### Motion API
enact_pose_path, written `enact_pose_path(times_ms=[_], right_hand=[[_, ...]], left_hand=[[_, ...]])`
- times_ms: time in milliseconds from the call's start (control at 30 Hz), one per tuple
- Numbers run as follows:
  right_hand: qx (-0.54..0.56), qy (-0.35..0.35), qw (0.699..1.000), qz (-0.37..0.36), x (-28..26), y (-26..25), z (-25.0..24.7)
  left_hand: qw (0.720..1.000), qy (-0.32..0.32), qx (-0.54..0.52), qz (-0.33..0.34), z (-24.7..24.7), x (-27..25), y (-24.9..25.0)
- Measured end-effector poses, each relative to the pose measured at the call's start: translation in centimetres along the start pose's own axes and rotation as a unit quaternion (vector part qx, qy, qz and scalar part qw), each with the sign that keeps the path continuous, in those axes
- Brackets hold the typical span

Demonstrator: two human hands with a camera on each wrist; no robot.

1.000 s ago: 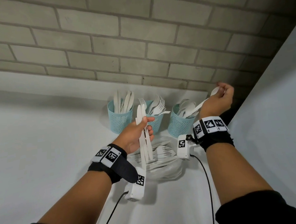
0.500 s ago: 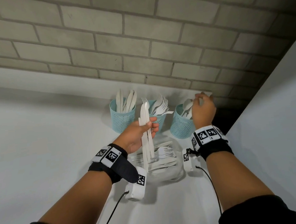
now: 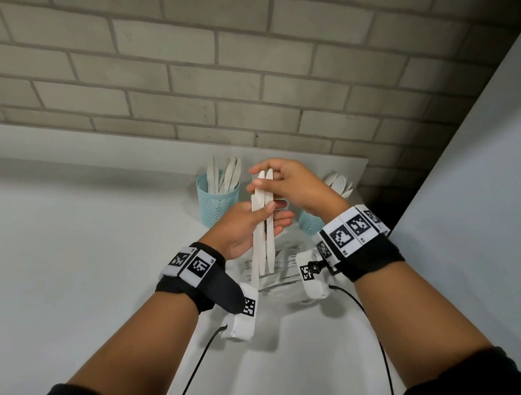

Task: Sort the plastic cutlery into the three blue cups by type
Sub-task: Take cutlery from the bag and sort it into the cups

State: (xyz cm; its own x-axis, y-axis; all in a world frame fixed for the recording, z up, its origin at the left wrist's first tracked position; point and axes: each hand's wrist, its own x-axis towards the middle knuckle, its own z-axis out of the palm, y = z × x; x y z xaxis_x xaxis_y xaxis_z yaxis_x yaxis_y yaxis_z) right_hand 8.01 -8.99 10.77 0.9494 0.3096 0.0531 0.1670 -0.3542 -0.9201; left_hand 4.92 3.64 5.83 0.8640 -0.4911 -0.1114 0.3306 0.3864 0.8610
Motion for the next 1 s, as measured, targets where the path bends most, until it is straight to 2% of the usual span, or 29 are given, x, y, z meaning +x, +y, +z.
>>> enact_pose_path(times_ms=[133,300,567,767,867,1000], right_hand=[[0.020,0.001,1.000,-0.006,-0.1,-0.3,-0.3],[-0.025,-0.074,0.997,0.003,-0.7,-1.0,-0.5],[-0.056,-0.104,0.992,0.043,-0.8,-1.4,-0.4],[-0.082,-0.100,0.991,0.029,-0.4,-1.0,-0.2],[-0.066,-0.077,0.994,0.030,-0.1,-0.6,-0.6],[0.008,0.030,0.999,0.044,0.6,-0.4,-2.7]], left_hand=[[1.000,-0.016,0.009,0.001,0.2,-0.9,0.4],[0.999,-0.014,0.032,-0.009,0.1,-1.6,0.2],[0.999,-0.038,0.022,-0.015,0.5,-1.3,-0.2],[0.999,-0.022,0.040,-0.026,0.3,-1.0,-0.5],[0.997,-0.019,0.066,-0.029,-0.2,-1.1,-0.8],[0.993,-0.024,0.107,-0.051,-1.5,-1.7,-1.2]])
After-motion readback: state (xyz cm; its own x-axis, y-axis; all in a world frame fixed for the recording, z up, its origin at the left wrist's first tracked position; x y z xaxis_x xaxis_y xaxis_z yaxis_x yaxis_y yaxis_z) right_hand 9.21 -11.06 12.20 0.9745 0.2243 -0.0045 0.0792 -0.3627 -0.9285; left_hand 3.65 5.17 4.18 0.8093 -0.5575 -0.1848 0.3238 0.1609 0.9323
